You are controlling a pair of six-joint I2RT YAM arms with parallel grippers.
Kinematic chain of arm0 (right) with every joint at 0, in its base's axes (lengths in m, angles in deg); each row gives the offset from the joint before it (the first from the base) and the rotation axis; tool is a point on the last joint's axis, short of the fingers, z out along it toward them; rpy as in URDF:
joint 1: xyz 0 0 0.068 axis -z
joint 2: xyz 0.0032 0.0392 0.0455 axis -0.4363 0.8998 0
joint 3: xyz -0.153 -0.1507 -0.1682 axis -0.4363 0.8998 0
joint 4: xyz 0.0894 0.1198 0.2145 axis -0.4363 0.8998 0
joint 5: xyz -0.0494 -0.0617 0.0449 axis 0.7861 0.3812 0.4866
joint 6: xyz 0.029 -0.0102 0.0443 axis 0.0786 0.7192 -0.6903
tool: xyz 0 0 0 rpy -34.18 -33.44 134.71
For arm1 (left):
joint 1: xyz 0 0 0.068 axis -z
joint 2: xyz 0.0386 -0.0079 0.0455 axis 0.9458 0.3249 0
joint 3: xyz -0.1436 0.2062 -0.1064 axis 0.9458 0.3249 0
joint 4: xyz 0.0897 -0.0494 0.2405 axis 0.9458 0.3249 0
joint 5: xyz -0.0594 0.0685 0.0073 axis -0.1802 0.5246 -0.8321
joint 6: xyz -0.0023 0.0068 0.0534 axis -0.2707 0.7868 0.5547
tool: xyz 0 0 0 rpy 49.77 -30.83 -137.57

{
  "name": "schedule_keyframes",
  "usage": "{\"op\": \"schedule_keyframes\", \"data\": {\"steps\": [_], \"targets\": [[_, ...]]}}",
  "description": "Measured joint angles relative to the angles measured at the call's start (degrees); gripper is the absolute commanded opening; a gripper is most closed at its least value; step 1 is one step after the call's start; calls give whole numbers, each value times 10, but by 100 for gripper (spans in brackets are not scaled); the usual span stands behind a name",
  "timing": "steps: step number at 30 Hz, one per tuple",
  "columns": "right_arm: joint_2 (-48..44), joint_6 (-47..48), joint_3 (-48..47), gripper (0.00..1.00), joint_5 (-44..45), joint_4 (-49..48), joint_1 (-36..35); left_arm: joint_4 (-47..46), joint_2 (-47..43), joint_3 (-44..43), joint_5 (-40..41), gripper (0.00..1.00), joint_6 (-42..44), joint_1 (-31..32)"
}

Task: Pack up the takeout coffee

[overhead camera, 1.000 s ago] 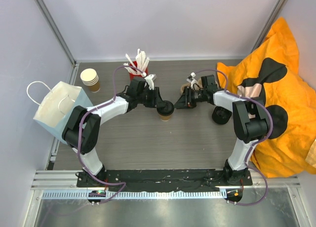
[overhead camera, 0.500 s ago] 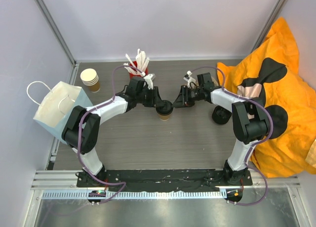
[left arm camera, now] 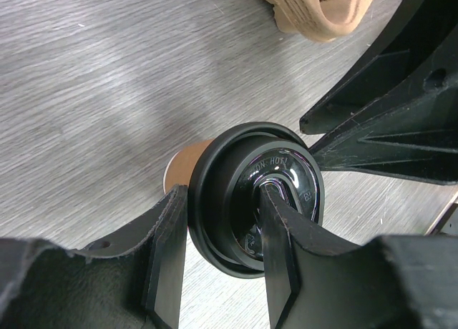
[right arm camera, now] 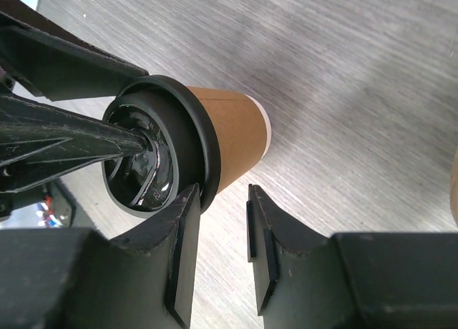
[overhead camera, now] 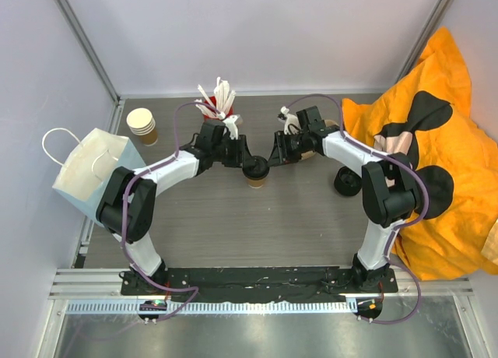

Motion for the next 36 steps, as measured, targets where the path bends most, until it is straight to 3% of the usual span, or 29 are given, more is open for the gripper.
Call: {"op": "schedule_keyframes", "data": {"steps": [5, 13, 27, 36], "targets": [[2, 14, -23, 39, 24, 23, -11, 2, -2, 0, 4, 29, 0, -2], [-4, 30, -27, 56, 15, 44, 10, -3, -2, 0, 3, 30, 2, 0], [-4, 8, -52, 58, -89, 58, 24, 23, 0, -16, 1, 34, 3, 2], [-2, -13, -52, 58, -103, 39, 24, 38, 4, -23, -17, 52, 3, -16]]}}
